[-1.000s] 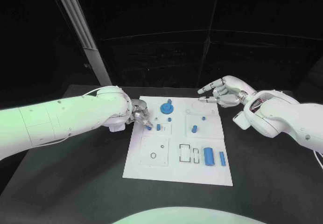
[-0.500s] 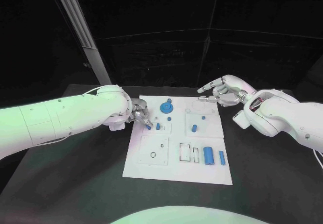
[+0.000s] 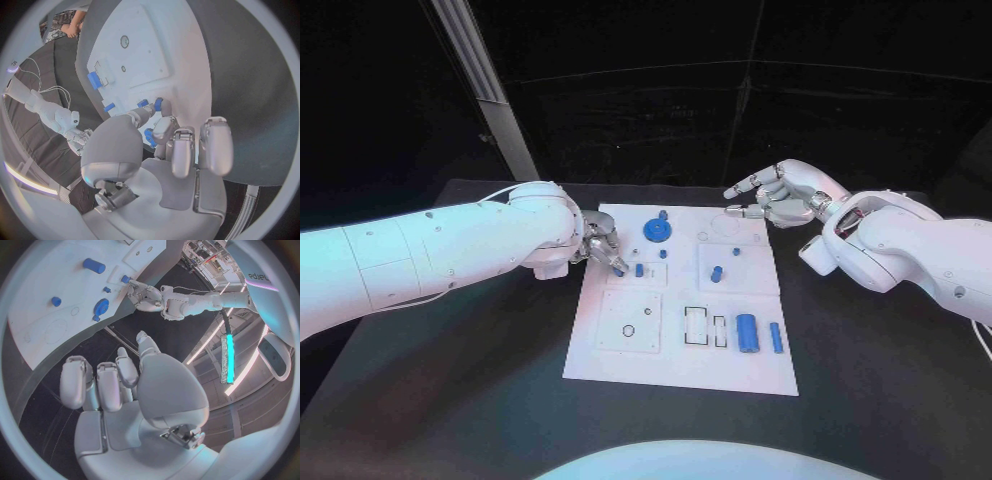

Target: Assemble the parts on the task board

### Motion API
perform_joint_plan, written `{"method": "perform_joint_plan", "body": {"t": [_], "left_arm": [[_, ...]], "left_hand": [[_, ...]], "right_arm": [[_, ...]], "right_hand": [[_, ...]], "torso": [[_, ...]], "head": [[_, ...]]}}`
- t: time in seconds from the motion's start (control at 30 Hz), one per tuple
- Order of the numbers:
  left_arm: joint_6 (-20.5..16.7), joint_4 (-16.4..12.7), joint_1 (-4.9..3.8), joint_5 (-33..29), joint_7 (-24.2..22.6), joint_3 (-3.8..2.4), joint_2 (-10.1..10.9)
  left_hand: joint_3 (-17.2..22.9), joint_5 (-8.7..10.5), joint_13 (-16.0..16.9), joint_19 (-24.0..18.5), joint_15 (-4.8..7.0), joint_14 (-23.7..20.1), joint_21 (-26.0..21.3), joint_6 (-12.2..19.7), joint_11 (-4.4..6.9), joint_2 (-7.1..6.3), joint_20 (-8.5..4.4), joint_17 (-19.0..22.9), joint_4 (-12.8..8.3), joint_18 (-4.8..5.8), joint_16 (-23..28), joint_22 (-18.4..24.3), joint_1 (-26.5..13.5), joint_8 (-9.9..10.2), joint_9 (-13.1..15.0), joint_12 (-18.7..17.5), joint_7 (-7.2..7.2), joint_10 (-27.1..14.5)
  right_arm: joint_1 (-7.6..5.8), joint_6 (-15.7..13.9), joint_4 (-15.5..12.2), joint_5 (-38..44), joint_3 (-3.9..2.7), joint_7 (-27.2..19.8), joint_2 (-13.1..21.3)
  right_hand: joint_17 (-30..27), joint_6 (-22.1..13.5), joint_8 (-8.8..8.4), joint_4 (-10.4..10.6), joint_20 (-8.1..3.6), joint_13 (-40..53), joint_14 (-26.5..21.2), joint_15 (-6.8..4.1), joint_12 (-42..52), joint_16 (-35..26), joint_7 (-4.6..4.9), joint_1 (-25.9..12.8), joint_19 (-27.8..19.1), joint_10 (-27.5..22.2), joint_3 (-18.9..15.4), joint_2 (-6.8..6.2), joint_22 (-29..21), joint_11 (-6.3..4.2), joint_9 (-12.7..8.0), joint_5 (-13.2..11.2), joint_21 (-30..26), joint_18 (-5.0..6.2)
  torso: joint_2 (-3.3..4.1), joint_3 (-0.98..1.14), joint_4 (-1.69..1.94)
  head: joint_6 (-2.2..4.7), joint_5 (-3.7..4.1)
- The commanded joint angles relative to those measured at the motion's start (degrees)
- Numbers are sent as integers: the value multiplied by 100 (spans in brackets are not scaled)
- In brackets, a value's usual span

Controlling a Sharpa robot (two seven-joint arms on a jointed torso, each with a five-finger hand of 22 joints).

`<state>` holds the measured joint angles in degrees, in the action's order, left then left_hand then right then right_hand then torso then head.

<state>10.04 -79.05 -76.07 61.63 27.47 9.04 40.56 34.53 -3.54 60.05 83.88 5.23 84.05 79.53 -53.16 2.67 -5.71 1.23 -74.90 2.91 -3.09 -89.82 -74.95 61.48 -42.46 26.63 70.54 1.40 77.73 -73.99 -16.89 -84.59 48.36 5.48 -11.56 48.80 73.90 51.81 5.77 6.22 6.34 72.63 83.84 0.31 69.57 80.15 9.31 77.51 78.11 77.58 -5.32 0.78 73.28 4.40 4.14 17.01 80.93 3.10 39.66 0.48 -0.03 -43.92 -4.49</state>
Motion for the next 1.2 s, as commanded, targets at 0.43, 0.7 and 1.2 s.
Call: {"method": "perform_joint_plan", "body": {"t": [0.43, 0.7, 1.2], "left_arm": [[55, 45, 16, 22, 106, 13, -37], [17, 107, 16, -3, 113, 13, -65], [-42, 140, 16, -143, 66, 12, -59]], "left_hand": [[-152, 2, 51, 71, 55, 595, 33, -108, 14, -28, -62, -1510, 164, -24, -18, -25, -291, -20, 4, 46, -38, 71], [-406, 7, 31, 71, 53, 595, 27, -141, 8, -72, -63, -1510, 406, -24, -18, -27, -578, -8, 7, 25, -30, 64], [-921, 10, 5, 60, 45, 595, -1, -151, -6, -187, -57, -1510, 674, -30, -18, -8, -786, 5, 19, -8, -14, 39]], "right_arm": [[-9, 17, -14, -20, -3, -50, 0], [-9, 9, -19, -20, -3, -47, 6], [-9, 13, -24, -20, -3, -40, 18]], "right_hand": [[-10, 49, 25, -3, -7, -10, 260, -42, -10, -26, -2, -5, -35, -16, -35, 52, -11, -20, 3, 42, -36, 92], [-32, 46, 26, 3, -8, -30, 255, -42, -32, -42, -1, -7, -46, -30, -50, 61, -28, -19, 2, 46, -47, 96], [-82, 43, 25, 4, -8, -70, 243, -41, -78, -75, 0, -6, -82, -60, -55, 62, -78, -19, 1, 47, -76, 108]], "torso": [[1, 3, -1], [0, 3, -4], [1, 1, 0]], "head": [[7, 1], [10, -5], [-6, -2]]}}
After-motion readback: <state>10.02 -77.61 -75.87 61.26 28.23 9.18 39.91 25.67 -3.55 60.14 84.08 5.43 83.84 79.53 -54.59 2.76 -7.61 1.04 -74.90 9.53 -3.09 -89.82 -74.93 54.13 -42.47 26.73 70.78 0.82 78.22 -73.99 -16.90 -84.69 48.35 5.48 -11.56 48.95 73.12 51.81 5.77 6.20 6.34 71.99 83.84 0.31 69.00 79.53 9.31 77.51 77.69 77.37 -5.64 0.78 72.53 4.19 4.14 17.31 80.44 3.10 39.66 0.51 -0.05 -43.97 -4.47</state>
